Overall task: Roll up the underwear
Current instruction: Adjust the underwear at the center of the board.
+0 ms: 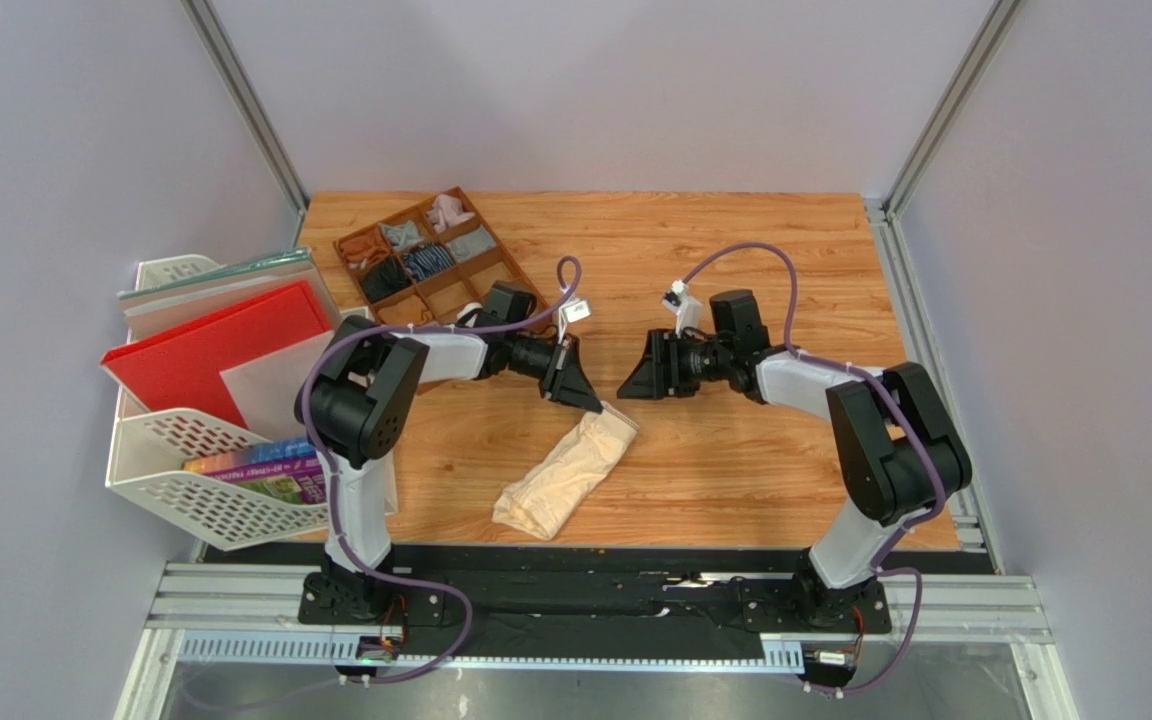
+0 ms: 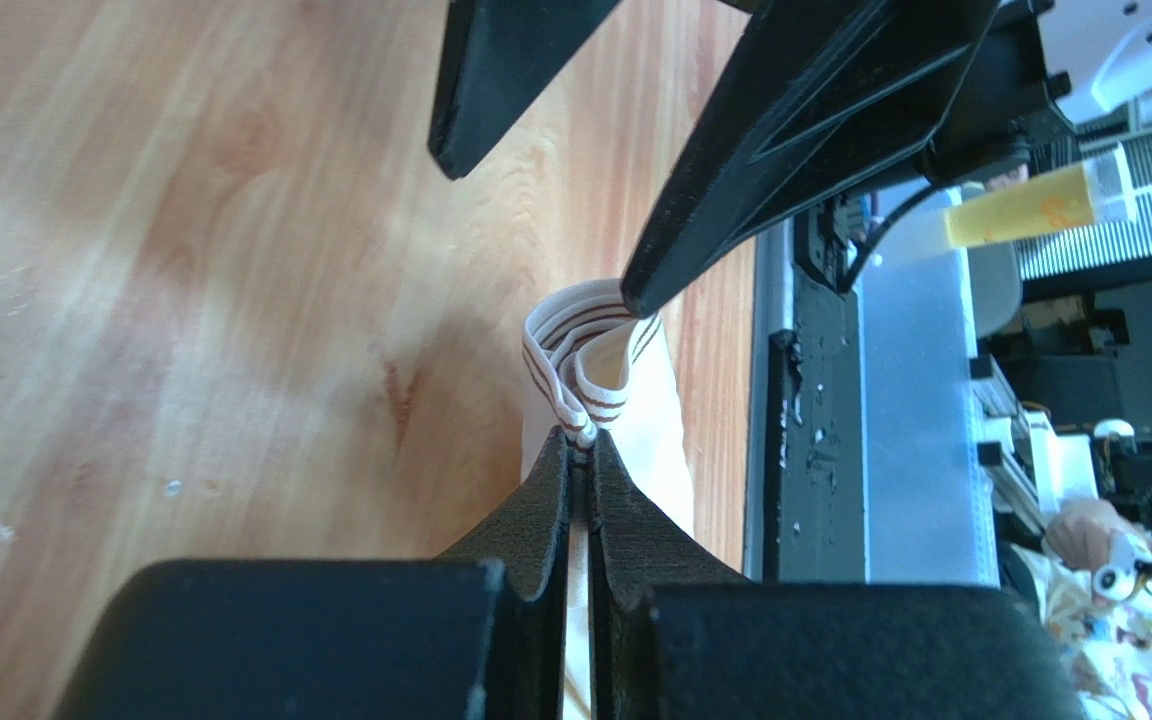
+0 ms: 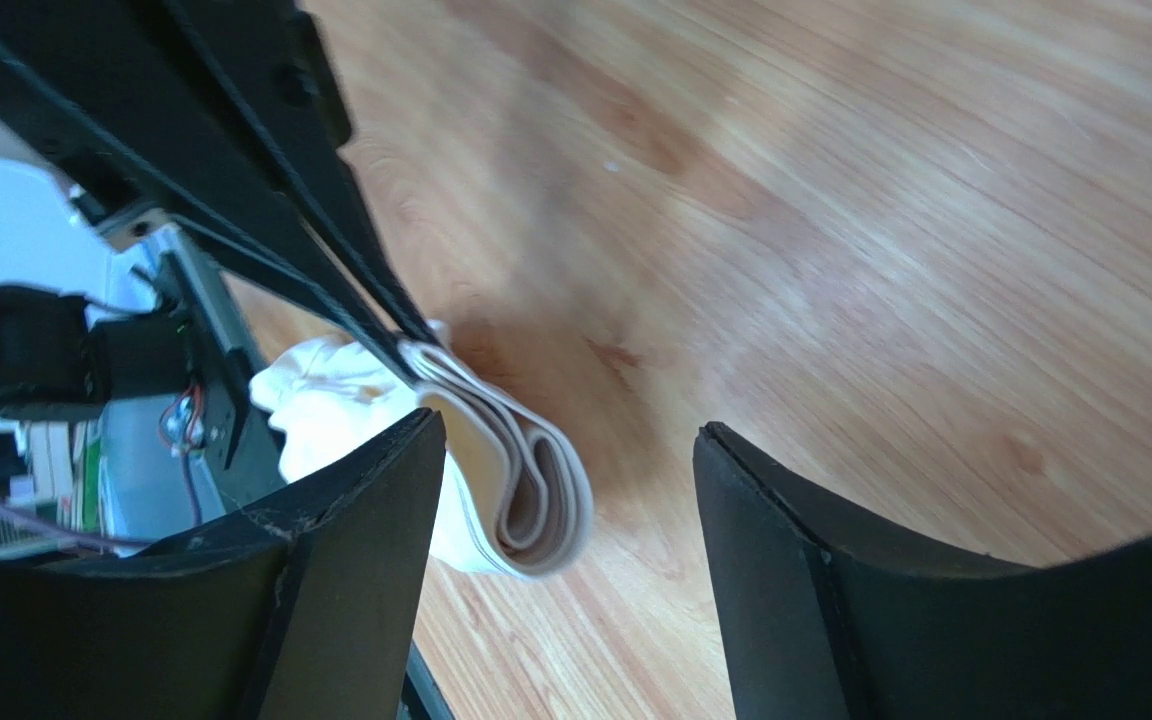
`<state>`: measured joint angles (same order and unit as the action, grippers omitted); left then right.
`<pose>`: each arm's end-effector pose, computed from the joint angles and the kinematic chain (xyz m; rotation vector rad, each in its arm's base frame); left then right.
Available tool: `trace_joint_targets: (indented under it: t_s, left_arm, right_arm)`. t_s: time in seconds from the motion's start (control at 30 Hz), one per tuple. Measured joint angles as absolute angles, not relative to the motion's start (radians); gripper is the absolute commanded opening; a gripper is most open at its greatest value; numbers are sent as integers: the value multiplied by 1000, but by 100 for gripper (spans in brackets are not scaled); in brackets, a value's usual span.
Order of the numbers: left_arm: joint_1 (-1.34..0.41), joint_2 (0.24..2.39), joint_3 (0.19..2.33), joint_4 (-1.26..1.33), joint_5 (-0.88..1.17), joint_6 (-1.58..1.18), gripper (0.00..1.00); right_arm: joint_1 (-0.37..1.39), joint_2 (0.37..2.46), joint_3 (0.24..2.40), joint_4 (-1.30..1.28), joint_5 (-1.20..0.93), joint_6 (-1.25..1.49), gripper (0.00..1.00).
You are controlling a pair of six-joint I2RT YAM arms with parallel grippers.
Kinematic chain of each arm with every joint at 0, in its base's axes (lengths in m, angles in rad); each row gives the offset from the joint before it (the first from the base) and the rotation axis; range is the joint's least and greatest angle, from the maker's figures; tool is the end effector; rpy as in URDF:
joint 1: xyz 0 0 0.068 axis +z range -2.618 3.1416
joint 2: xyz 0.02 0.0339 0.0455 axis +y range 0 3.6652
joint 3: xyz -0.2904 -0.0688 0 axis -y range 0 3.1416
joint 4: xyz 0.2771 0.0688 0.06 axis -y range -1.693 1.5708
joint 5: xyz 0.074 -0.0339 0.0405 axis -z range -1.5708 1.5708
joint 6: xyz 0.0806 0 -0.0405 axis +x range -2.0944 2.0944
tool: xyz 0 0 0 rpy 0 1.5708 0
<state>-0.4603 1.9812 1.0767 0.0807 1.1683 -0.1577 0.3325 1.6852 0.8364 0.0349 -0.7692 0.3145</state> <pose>0.3487 -0.2557 0.1216 0.9161 2.1381 -1.6865 0.3332 0.1744 0.1378 -0.4061 2.3864 1.2193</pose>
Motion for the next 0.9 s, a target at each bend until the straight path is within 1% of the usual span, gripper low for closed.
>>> trace_joint_targets:
  t_s: [0.1,0.3,0.7,0.9]
  left_arm:
    - [-469,1975,1077,63,1186,-139,0]
    - [-471,1972,1077,42,1205,-123,0]
    - [-480,1953,1077,40,1239,-120,0]
    - [-480,1952,1077,38,1241,-113,0]
  right_arm:
    - [332,1695,850,59,-852,296,66]
    - [336,1696,850,49,-946,239,65]
    - [405,1717,862,24,-1006,167,64]
    - [424,1721,865,19,-1021,152,59]
